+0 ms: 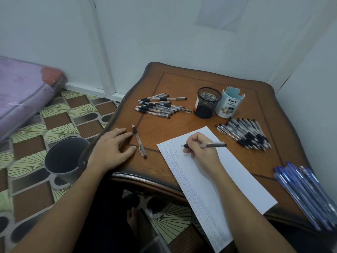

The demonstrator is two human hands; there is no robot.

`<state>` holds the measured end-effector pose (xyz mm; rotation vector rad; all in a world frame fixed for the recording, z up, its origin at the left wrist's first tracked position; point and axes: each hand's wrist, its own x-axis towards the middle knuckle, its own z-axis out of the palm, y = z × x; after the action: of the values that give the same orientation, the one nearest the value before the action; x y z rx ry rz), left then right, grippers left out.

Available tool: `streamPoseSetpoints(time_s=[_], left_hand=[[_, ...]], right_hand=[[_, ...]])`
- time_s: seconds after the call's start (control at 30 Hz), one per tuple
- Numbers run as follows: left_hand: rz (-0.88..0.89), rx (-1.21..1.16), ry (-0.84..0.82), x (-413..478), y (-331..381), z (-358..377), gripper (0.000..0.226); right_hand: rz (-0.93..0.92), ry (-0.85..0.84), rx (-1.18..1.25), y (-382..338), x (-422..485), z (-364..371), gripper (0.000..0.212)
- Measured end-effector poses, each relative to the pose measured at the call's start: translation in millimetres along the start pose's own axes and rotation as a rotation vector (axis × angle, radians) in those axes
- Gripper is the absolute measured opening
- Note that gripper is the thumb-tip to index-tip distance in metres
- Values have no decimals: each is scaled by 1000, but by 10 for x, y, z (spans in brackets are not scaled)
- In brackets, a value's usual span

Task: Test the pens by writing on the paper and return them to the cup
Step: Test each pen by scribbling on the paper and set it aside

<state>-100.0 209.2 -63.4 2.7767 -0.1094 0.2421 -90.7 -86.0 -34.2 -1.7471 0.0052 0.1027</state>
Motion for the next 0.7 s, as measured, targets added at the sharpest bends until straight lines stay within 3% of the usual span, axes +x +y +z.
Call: streamPoseSetpoints(time_s=[0.13, 0.43, 0.7], left_hand=[[-4, -5, 0, 1, -17, 11, 79], [-3, 0, 0, 10, -37, 27, 77], [-7, -6, 16, 16, -21, 17, 77]], right_hand=[[12, 15, 20, 43, -7, -8, 13], [35, 38, -86, 101, 11, 53, 31], [-57, 84, -69, 186, -23, 119, 36]])
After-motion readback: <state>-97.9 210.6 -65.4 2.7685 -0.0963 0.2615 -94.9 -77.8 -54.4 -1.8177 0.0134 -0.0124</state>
